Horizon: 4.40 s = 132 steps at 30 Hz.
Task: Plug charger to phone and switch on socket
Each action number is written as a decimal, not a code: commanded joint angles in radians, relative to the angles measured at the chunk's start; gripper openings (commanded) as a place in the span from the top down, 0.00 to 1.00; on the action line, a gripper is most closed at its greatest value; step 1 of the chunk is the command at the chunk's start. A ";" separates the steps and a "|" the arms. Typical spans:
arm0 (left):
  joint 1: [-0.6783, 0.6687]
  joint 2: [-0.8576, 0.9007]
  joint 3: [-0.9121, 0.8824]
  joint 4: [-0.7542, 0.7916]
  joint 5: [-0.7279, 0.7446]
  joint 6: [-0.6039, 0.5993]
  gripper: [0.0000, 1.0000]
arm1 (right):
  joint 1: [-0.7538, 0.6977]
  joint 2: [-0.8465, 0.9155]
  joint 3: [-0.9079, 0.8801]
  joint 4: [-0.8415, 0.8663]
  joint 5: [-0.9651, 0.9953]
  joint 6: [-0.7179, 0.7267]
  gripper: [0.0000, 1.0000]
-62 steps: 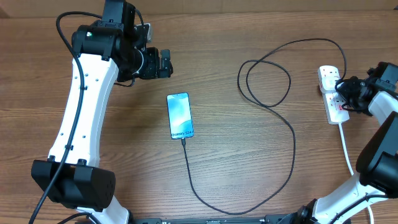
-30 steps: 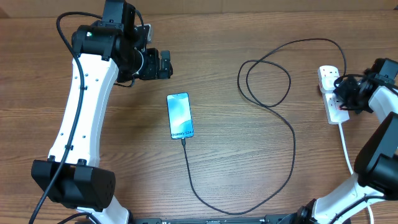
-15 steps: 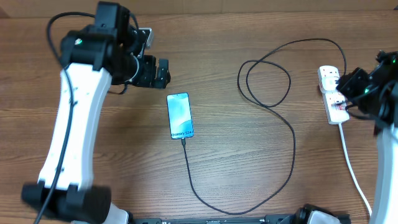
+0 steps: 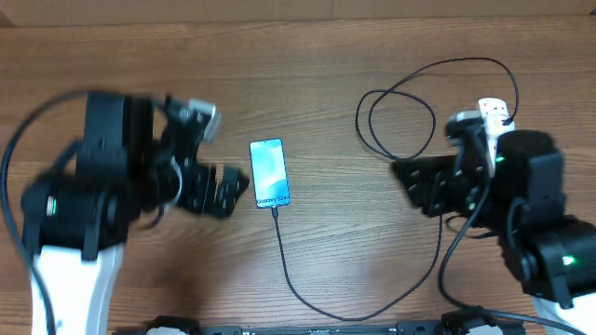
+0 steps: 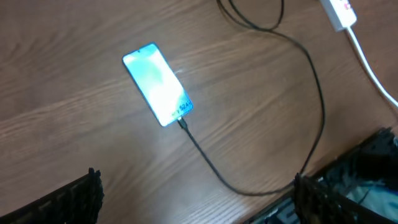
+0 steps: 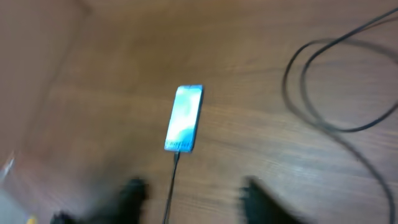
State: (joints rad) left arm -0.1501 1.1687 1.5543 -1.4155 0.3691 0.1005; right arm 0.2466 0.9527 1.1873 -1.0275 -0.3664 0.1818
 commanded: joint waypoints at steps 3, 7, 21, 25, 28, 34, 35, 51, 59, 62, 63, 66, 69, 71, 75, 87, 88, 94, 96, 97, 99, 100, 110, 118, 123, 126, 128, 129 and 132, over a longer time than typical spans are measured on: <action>-0.001 -0.306 -0.236 0.043 0.024 -0.035 0.01 | 0.114 -0.003 -0.075 -0.011 0.024 -0.015 0.00; -0.001 -0.505 -0.351 0.042 0.024 -0.072 0.00 | 0.204 -0.015 -0.121 -0.005 0.108 -0.011 0.00; -0.001 -0.800 -0.460 0.028 -0.013 -0.104 0.00 | 0.356 -0.015 -0.263 0.075 0.194 0.030 0.00; -0.001 -0.800 -0.460 0.028 -0.013 -0.104 0.00 | 0.356 0.027 -0.263 0.076 0.194 0.030 0.00; -0.001 -0.800 -0.460 0.028 -0.013 -0.104 0.01 | 0.356 0.063 -0.263 0.076 0.194 0.030 0.00; -0.001 -0.800 -0.460 0.028 -0.013 -0.104 0.00 | 0.356 0.130 -0.263 0.076 0.194 0.030 0.00; -0.001 -0.800 -0.460 0.028 -0.013 -0.104 0.01 | 0.356 0.138 -0.263 0.076 0.194 0.030 0.00; 0.012 -0.975 -0.549 0.005 -0.014 -0.102 0.00 | 0.356 0.234 -0.263 0.076 0.194 0.030 0.00; 0.085 -1.166 -0.805 0.537 -0.010 -0.101 0.01 | 0.356 0.234 -0.263 0.076 0.194 0.030 0.00; 0.096 -1.165 -0.925 0.766 -0.014 -0.100 0.01 | 0.356 0.234 -0.263 0.076 0.194 0.030 0.00; 0.099 -1.165 -0.974 0.847 -0.013 -0.101 0.01 | 0.356 0.234 -0.263 0.076 0.194 0.030 0.00; 0.106 -1.165 -1.112 1.085 -0.005 -0.118 0.00 | 0.356 0.235 -0.263 0.076 0.194 0.030 0.00; 0.106 -1.165 -1.247 1.323 -0.005 -0.158 0.00 | 0.356 0.235 -0.263 0.076 0.194 0.030 0.00; 0.106 -1.165 -1.326 1.456 -0.006 -0.177 0.00 | 0.356 0.235 -0.263 0.076 0.194 0.030 0.00; 0.106 -1.165 -1.455 1.654 -0.012 -0.191 0.01 | 0.356 0.235 -0.263 0.076 0.194 0.030 0.00; 0.106 -1.165 -1.550 1.514 -0.036 -0.191 0.01 | 0.356 0.234 -0.263 0.076 0.194 0.030 0.00; 0.106 -1.165 -1.550 1.477 -0.035 -0.191 0.00 | 0.356 0.235 -0.263 0.076 0.194 0.030 0.00; 0.106 -1.165 -1.550 1.365 -0.036 -0.191 0.00 | 0.356 0.235 -0.263 0.076 0.194 0.030 0.00; 0.106 -1.165 -1.550 1.366 -0.036 -0.191 0.01 | 0.356 0.235 -0.263 0.076 0.194 0.030 0.00; 0.106 -1.165 -1.550 1.367 -0.036 -0.191 0.01 | 0.356 0.235 -0.263 0.076 0.194 0.030 0.00; 0.106 -1.165 -1.550 1.367 -0.036 -0.191 0.00 | 0.356 0.235 -0.263 0.076 0.194 0.030 0.00; 0.106 -1.164 -1.550 1.367 -0.036 -0.191 0.00 | 0.356 0.234 -0.263 0.076 0.194 0.030 0.00; 0.106 -1.164 -1.550 1.367 -0.036 -0.191 0.00 | 0.356 0.235 -0.263 0.076 0.194 0.030 0.00; 0.106 -1.164 -1.550 1.367 -0.036 -0.191 0.01 | 0.356 0.235 -0.263 0.076 0.194 0.030 0.00; 0.106 -1.164 -1.550 1.367 -0.036 -0.191 0.01 | 0.356 0.235 -0.263 0.076 0.194 0.030 0.00; 0.106 -1.164 -1.550 1.367 -0.036 -0.191 0.00 | 0.356 0.235 -0.263 0.076 0.194 0.030 0.00; 0.106 -1.164 -1.550 1.367 -0.036 -0.191 0.01 | 0.356 0.234 -0.263 0.076 0.194 0.030 0.00; 0.106 -1.164 -1.550 1.367 -0.036 -0.191 0.00 | 0.356 0.234 -0.263 0.076 0.196 0.028 0.00; 0.106 -1.164 -1.550 1.367 -0.036 -0.191 0.00 | 0.356 0.216 -0.270 0.138 0.302 0.019 0.00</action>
State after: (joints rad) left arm -0.0502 0.0132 0.0082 -0.0471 0.3397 -0.0795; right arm 0.5991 1.1885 0.9268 -0.9340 -0.1543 0.2081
